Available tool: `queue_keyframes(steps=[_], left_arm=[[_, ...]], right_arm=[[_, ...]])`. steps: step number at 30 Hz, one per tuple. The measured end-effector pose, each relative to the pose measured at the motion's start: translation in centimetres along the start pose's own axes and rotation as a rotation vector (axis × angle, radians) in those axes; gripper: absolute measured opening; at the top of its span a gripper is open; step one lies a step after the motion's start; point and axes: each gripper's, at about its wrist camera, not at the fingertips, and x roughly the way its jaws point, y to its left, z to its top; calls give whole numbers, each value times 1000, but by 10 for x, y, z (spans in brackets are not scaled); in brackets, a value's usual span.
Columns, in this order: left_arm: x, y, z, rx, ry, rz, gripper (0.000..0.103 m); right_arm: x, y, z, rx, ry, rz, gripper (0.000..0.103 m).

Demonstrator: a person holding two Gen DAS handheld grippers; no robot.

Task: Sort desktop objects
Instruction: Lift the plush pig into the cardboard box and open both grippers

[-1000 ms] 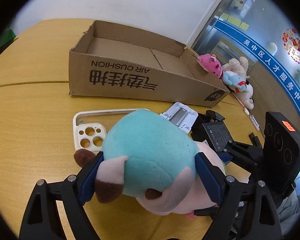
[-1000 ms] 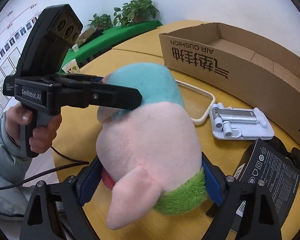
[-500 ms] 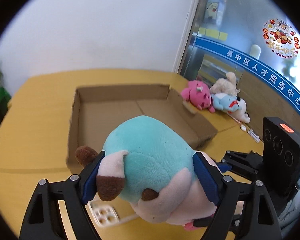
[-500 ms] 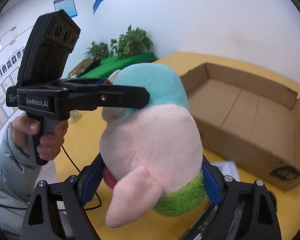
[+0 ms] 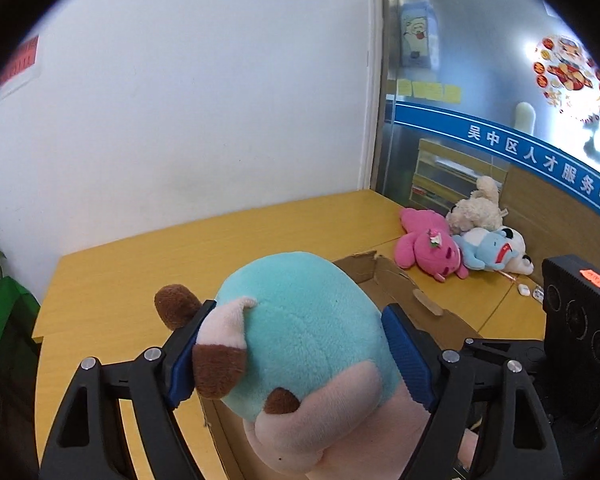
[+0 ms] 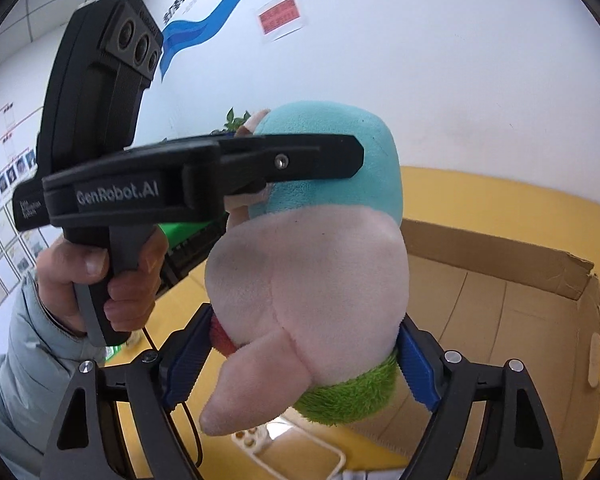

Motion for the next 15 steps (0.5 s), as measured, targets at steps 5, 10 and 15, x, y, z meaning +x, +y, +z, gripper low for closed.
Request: queue_keyframes(steps=[5,10,15], left_arm=[[37,32,16,-41,21,-19,82],[83,66,15,-73,79,-22,81],[138,86,1,-92,164,-27,81]], right_arm=[[29,-23,30,41,-8,-14,83],[72,-48,47,101,24,-8,83],[120,-83,44,209,95,-2,83]])
